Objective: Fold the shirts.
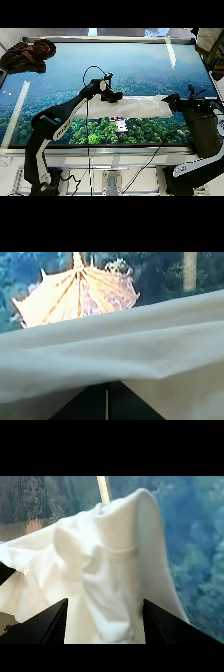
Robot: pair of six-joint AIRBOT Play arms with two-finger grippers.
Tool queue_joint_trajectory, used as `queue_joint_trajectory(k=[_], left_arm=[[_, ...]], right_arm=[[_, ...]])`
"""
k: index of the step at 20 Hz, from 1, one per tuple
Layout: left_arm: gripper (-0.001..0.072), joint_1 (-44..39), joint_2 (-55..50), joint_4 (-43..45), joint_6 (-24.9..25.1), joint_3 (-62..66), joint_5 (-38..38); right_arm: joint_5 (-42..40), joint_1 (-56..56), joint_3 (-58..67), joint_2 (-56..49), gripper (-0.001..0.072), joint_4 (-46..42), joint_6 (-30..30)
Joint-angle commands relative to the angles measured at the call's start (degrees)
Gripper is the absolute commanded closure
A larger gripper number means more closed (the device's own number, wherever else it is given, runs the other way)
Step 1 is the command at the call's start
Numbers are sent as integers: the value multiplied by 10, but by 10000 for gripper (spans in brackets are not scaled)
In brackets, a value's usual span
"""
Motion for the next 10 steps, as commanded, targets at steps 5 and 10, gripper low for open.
queue_joint_trajectory(k=[5,10], left_arm=[[699,0,-45,-21,-3,49,-68],[699,0,-48,-64,5,49,-69]], right_arm=[[-10,31,0,0,214,4,9],[8,31,1,0,683,6,8]])
